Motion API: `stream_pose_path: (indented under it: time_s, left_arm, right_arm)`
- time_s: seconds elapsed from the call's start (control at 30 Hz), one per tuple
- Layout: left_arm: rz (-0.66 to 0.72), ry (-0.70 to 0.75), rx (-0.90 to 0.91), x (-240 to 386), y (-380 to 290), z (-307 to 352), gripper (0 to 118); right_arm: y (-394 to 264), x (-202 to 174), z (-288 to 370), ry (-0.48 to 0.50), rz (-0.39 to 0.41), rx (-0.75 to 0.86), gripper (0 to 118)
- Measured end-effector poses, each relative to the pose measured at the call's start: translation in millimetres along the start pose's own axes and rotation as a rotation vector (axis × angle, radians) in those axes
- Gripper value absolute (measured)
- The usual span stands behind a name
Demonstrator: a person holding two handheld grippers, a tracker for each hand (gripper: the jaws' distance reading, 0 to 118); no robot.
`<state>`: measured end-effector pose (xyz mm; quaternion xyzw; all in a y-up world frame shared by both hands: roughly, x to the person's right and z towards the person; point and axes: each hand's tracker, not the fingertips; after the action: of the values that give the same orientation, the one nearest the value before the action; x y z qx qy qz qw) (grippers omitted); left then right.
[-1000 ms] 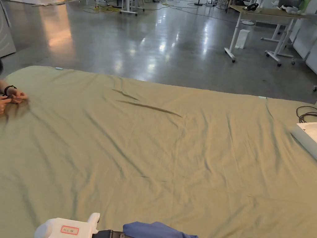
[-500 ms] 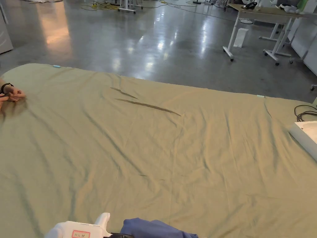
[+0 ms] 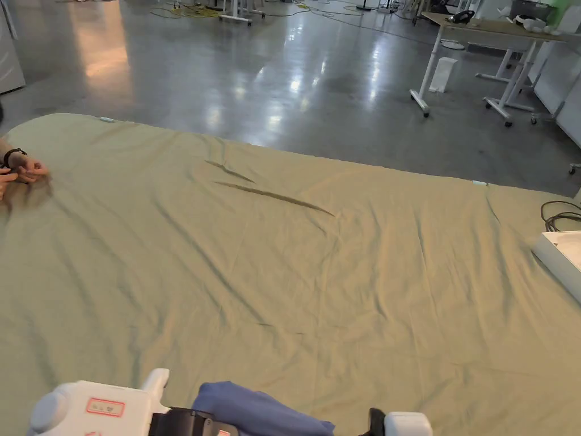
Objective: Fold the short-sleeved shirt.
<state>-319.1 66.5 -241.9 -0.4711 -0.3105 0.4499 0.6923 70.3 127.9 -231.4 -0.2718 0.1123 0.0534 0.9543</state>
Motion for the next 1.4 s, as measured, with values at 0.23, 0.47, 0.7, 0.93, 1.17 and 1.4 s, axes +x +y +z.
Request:
stream_pose_path:
  time_s: [0.23, 0.47, 0.7, 0.93, 1.17, 1.4]
  left_arm:
    - [-0.065, 0.141, 0.055, 3.7, 33.3, 118.1, 22]
    - [-0.063, 0.356, 0.161, -2.0, 65.1, 241.7, 22]
    - [-0.066, 0.544, 0.153, -5.3, 86.2, 318.5, 22]
    - [0.008, 0.698, 0.157, -16.8, 86.5, 340.0, 22]
    - [0.070, 0.830, 0.191, -39.2, 98.7, 349.0, 58]
    - [0.046, 1.053, 0.285, -29.1, 102.3, 373.9, 66]
  right_arm:
    - [71.1, 37.5, 10.5, -0.066, -0.048, 0.133, 0]
    - [111.3, 50.0, 15.1, -0.116, -0.070, 0.215, 0]
    - [127.0, 37.0, 13.1, -0.119, -0.064, 0.231, 0]
    - [124.9, 16.6, 8.0, -0.094, -0.033, 0.214, 0]
    - [118.3, 10.2, 8.5, -0.082, -0.005, 0.201, 0]
    - [114.2, 17.8, 14.2, -0.077, -0.021, 0.193, 0]
